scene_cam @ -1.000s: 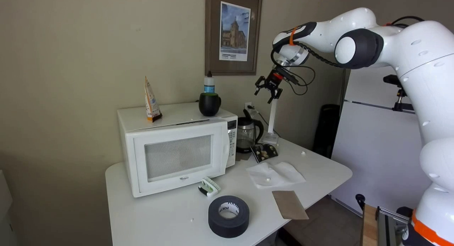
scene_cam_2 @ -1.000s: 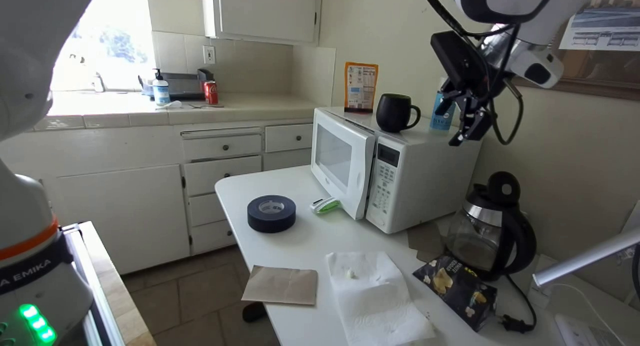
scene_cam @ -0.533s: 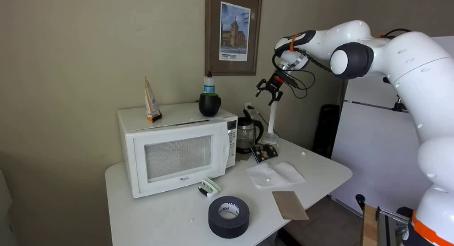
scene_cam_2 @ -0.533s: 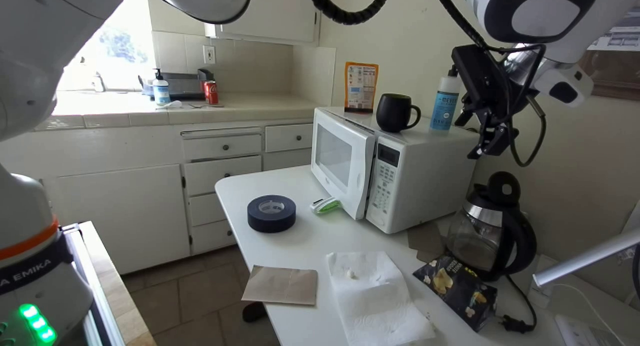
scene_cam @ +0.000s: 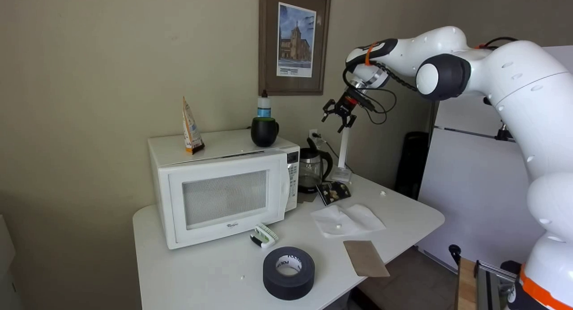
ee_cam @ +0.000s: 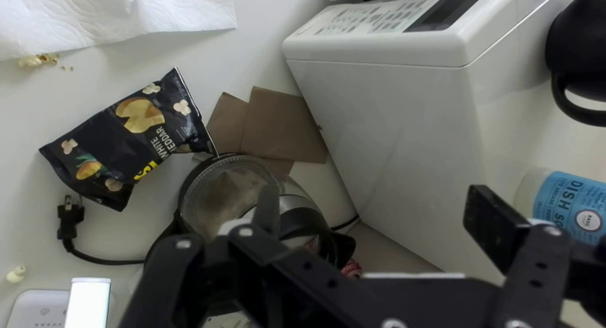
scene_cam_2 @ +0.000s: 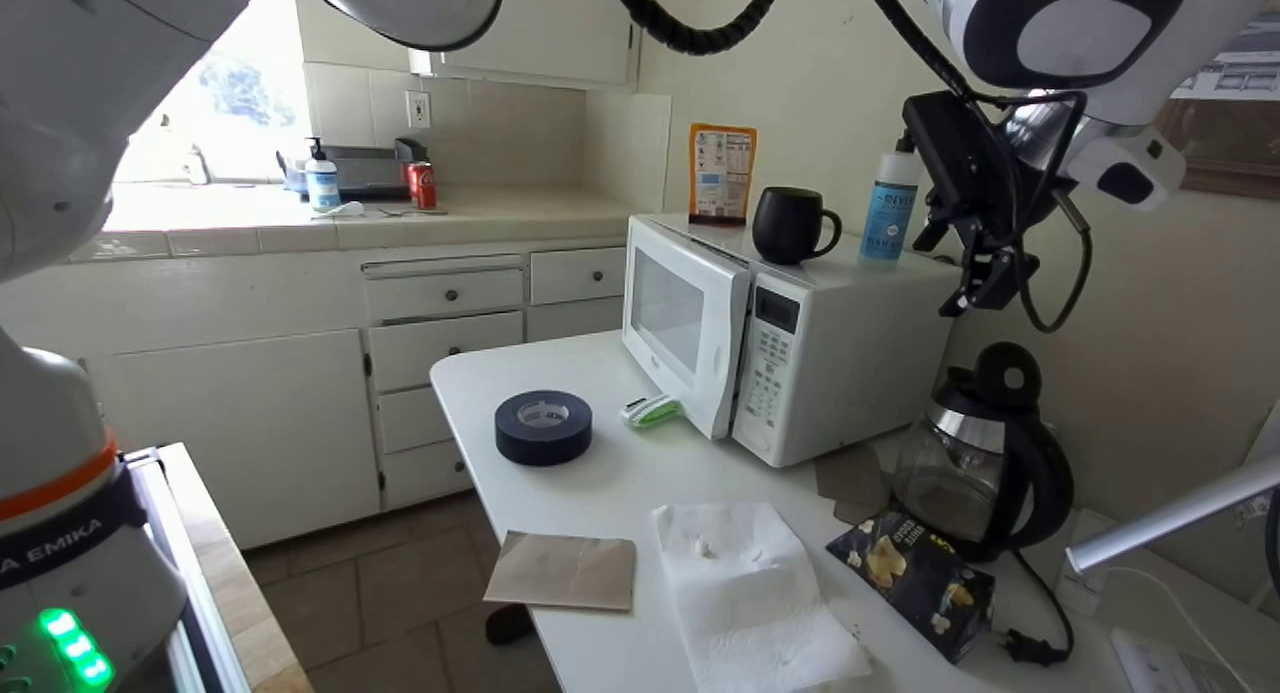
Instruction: Push the electric kettle a little to the left on the table
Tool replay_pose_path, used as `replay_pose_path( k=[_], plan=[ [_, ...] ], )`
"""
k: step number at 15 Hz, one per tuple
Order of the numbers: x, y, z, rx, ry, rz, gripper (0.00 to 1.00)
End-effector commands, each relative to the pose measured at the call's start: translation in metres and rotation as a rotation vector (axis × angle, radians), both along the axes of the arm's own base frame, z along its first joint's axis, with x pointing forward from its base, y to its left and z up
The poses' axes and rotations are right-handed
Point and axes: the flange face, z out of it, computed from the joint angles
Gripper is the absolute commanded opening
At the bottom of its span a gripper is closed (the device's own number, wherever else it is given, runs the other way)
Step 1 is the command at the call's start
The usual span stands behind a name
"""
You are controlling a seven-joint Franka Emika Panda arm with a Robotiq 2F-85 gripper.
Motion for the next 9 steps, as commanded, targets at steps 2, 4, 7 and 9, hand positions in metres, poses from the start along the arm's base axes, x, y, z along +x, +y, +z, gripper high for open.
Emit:
replay_pose_path(
  k=[2, 4, 7, 9],
  plan=[
    [0.033, -0.003, -0.02, -0.063, -0.086, -0.029, 1.0],
    [0.041, -0.009, -0.028, -0.092, -0.098, -0.049, 1.0],
    [0.046, -0.02, -0.041, -0.135, -0.099, -0.048, 1.0],
    [0.048, -0.027, -0.049, -0.149, -0.096, -0.053, 1.0]
  ],
)
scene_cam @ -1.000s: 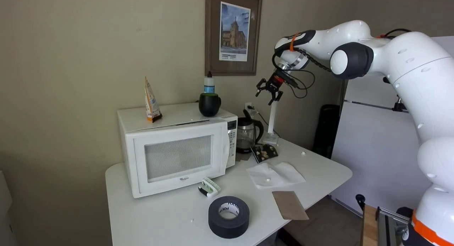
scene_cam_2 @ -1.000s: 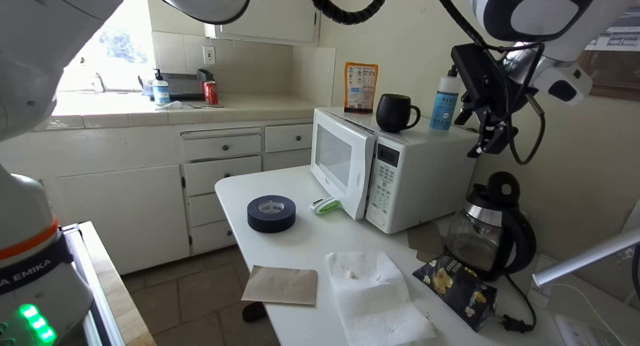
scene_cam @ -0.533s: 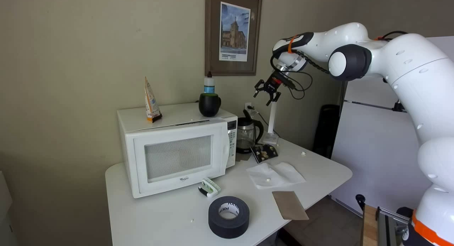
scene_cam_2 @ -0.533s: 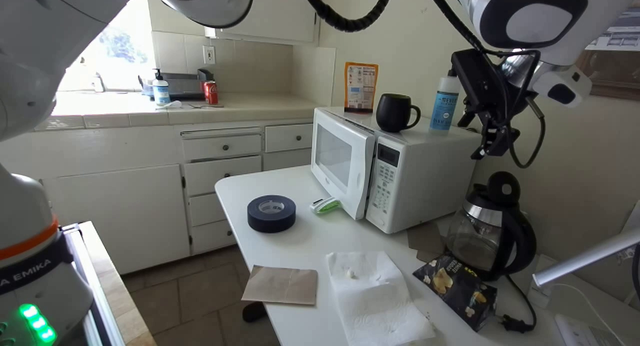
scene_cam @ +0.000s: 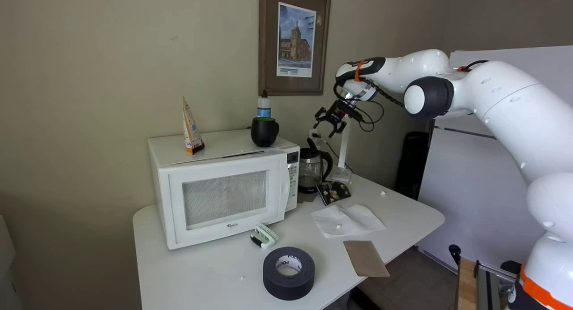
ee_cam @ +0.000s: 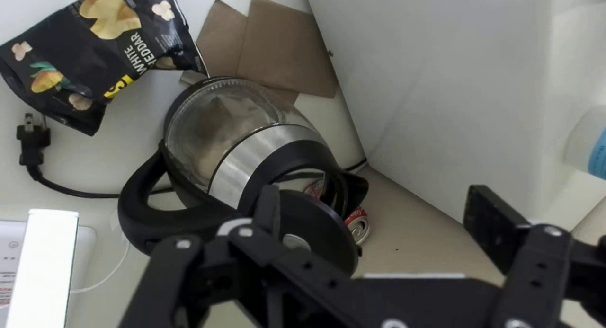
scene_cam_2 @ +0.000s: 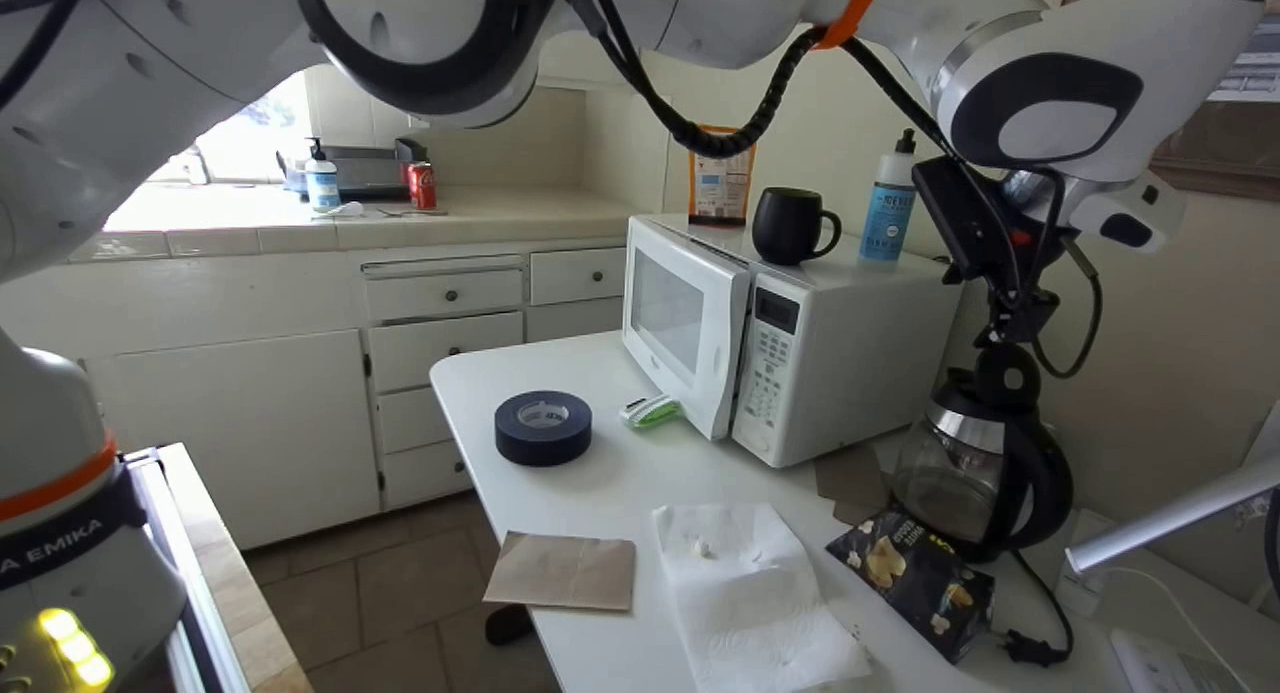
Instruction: Push the electric kettle a little to the left on the table
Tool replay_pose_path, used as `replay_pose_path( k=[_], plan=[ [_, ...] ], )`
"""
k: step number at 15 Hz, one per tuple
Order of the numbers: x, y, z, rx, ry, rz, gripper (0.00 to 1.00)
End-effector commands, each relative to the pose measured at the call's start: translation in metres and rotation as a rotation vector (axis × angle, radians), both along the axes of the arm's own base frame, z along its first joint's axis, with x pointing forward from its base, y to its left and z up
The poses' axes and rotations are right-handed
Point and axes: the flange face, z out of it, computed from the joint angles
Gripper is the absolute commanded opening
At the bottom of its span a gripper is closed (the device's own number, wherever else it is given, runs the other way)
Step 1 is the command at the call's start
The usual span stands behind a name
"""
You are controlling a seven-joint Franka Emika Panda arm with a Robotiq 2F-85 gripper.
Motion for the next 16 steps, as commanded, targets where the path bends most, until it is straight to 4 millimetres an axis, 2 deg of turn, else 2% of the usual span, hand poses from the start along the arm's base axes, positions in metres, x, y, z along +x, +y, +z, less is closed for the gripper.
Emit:
replay_pose_path(
  k=[1, 2, 3, 5, 9, 14, 16],
  plan=[
    [0.006, -0.019, -0.014, -0.035, -0.006, -0.029, 1.0],
    [0.006, -0.024, -0.017, -0.043, -0.013, -0.044, 0.96],
    [0.007, -0.027, -0.02, -0.039, -0.023, -0.059, 0.74],
    [0.009, -0.033, -0.027, -0.036, -0.048, -0.108, 0.71],
    [0.017, -0.044, -0.046, -0.11, -0.094, -0.238, 0.38],
    [0.022, -0.05, -0.072, -0.196, -0.094, -0.353, 0.01],
    [0.021, -0.051, -0.083, -0.212, -0.067, -0.388, 0.0]
  ],
)
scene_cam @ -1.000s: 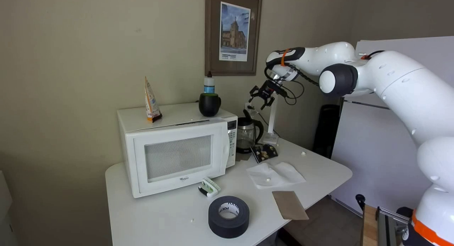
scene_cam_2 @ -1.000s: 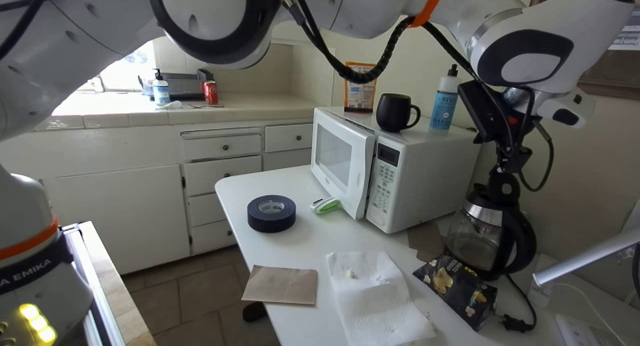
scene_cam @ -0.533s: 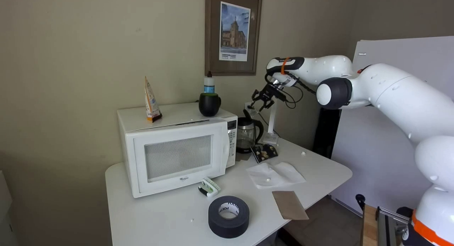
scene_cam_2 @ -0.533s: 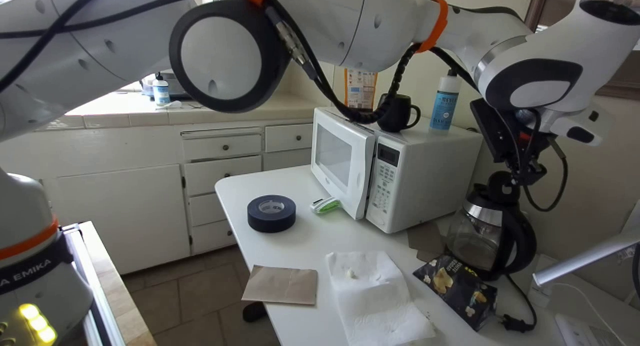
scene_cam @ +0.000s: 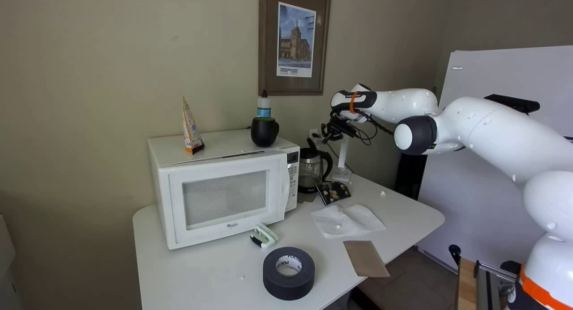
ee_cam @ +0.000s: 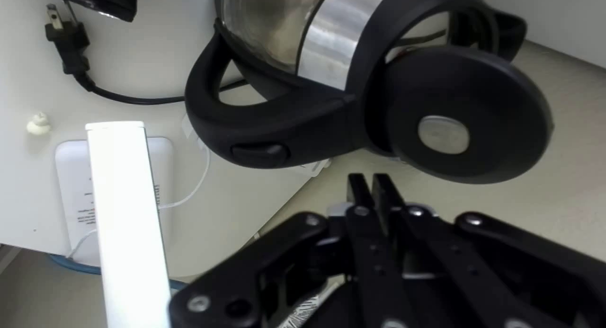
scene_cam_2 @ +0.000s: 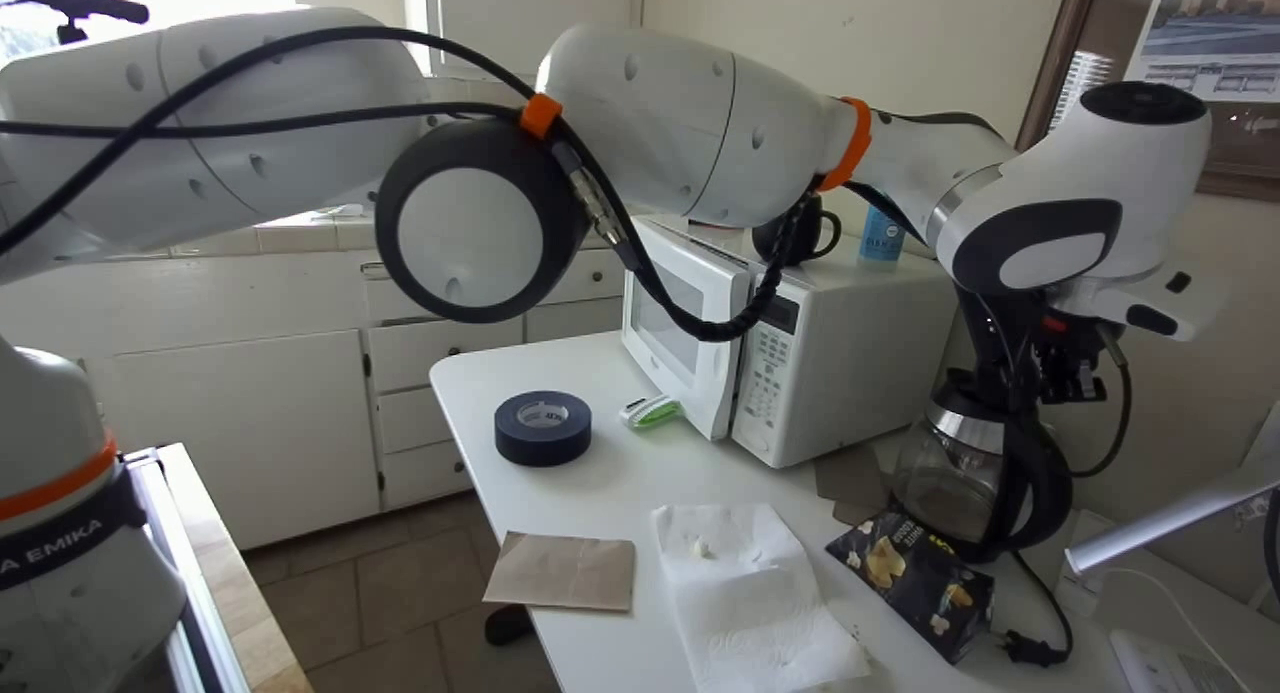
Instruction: Push the electric kettle a little to the left on the table
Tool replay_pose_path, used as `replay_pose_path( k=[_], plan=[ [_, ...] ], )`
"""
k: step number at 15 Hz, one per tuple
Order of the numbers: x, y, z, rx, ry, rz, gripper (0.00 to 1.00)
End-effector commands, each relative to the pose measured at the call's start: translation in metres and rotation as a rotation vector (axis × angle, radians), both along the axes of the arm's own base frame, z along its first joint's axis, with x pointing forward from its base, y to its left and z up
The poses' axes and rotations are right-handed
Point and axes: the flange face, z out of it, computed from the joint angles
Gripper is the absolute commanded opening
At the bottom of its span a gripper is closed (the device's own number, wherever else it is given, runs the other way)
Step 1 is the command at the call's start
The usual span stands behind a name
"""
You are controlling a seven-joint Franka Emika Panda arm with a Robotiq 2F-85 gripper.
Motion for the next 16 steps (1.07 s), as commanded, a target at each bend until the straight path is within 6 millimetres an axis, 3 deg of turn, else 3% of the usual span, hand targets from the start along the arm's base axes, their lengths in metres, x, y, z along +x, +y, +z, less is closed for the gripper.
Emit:
replay_pose_path(
  k=[1, 16],
  plan=[
    [0.001, -0.002, -0.018, -0.033, 0.017, -0.076, 0.0],
    [-0.005, -0.011, -0.032, -0.071, 0.069, -0.215, 0.0]
  ],
)
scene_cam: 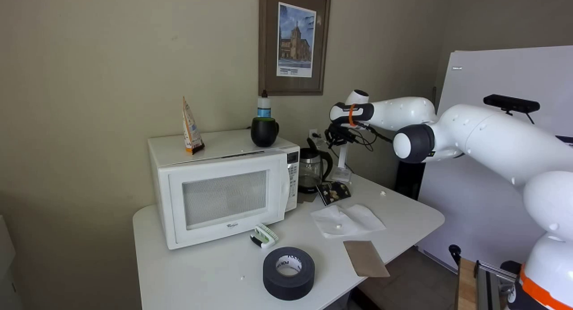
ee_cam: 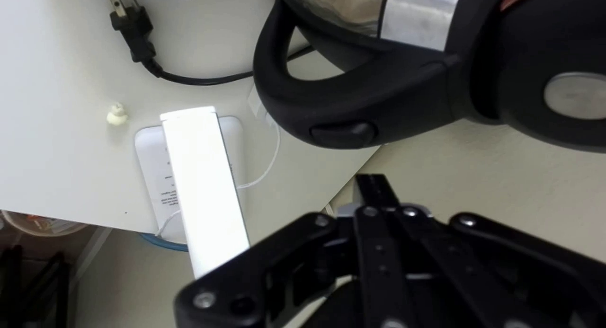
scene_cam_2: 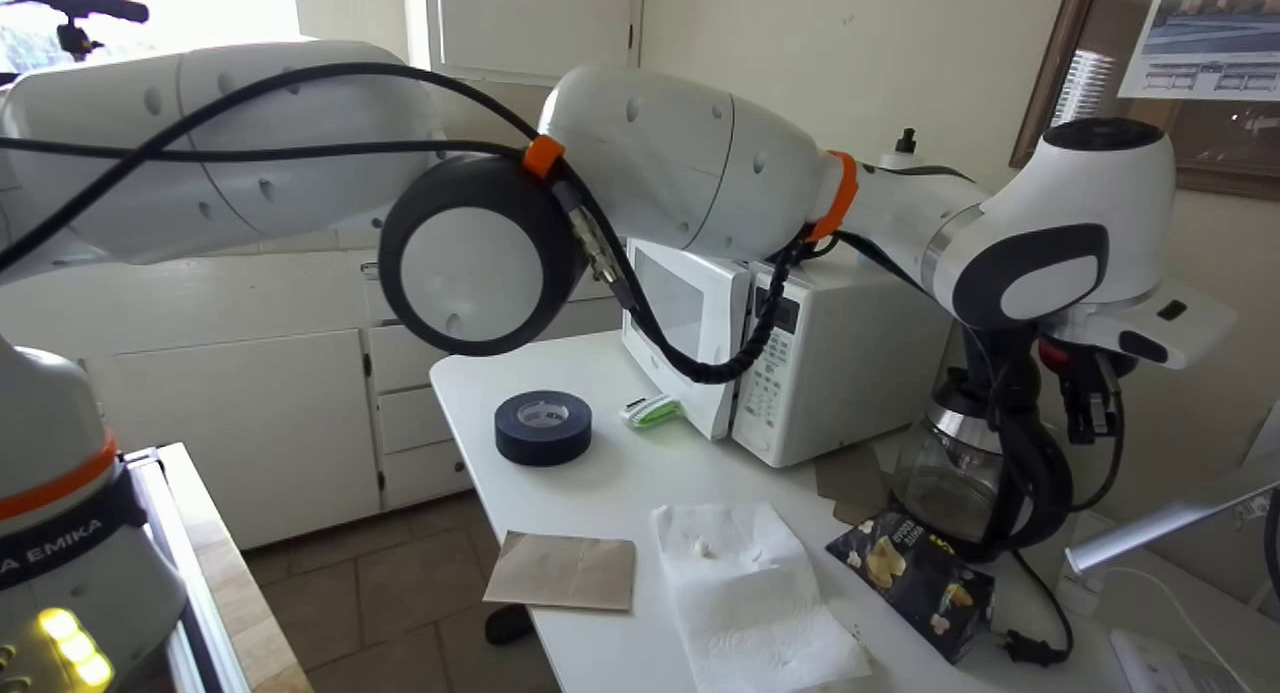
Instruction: Push the electric kettle a little to the left on the table
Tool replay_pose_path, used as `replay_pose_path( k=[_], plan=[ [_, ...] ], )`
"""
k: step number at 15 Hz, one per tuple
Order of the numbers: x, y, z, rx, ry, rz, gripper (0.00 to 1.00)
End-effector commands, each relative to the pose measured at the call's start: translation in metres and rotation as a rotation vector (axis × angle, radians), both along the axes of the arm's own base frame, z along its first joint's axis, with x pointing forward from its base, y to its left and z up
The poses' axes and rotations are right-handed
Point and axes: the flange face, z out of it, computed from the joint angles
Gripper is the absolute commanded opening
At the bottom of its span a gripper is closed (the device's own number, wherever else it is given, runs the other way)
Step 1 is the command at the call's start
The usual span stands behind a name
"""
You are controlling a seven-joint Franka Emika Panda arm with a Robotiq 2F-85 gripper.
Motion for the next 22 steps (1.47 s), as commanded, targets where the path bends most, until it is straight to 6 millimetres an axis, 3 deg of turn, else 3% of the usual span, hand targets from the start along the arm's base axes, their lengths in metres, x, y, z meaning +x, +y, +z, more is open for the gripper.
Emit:
replay_pose_path(
  k=[1, 19, 22],
  plan=[
    [0.001, 0.002, -0.008, 0.005, 0.022, -0.029, 0.0],
    [0.012, 0.021, -0.033, 0.041, 0.046, 0.012, 0.0],
    [0.012, 0.019, -0.025, 0.032, 0.041, 0.005, 0.0]
  ],
)
